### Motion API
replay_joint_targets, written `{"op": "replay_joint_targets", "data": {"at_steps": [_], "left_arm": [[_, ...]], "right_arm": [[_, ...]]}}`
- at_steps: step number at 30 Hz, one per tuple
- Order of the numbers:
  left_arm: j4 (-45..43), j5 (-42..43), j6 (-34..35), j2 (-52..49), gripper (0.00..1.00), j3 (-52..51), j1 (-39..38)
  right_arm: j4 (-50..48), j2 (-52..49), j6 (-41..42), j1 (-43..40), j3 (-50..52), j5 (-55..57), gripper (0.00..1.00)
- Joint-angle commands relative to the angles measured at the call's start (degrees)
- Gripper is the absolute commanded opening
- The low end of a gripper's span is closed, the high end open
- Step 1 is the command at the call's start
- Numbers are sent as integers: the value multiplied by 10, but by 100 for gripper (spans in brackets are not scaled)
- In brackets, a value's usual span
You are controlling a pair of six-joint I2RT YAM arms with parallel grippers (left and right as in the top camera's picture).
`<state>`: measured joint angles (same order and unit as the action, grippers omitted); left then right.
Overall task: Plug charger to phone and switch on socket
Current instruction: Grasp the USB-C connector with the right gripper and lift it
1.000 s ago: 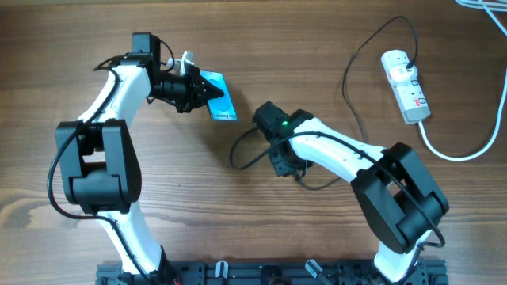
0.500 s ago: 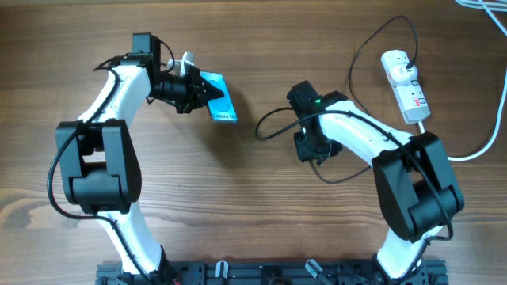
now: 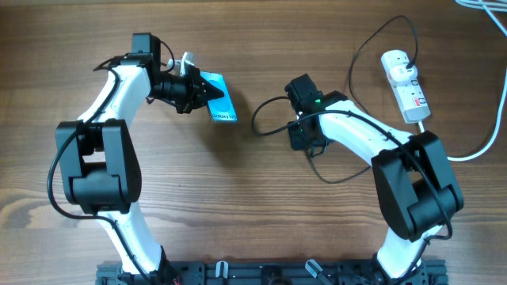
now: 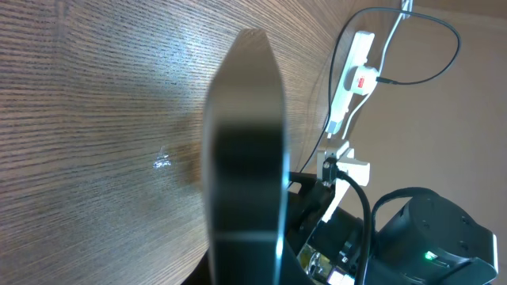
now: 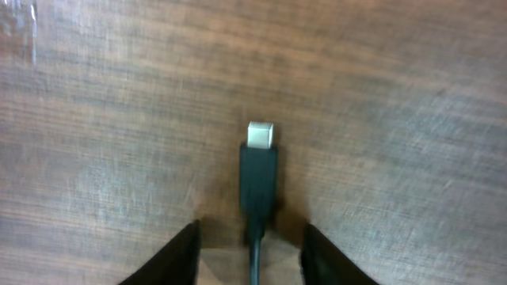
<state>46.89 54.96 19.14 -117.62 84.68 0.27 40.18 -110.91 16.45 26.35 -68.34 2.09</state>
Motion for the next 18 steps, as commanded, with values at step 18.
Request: {"op": "replay_joint_targets", "data": {"at_steps": [18], "left_arm": [[0,16,-9,22,4,0,-2]], "right_arm": [[-18,-37,0,0,17,13,4]]}}
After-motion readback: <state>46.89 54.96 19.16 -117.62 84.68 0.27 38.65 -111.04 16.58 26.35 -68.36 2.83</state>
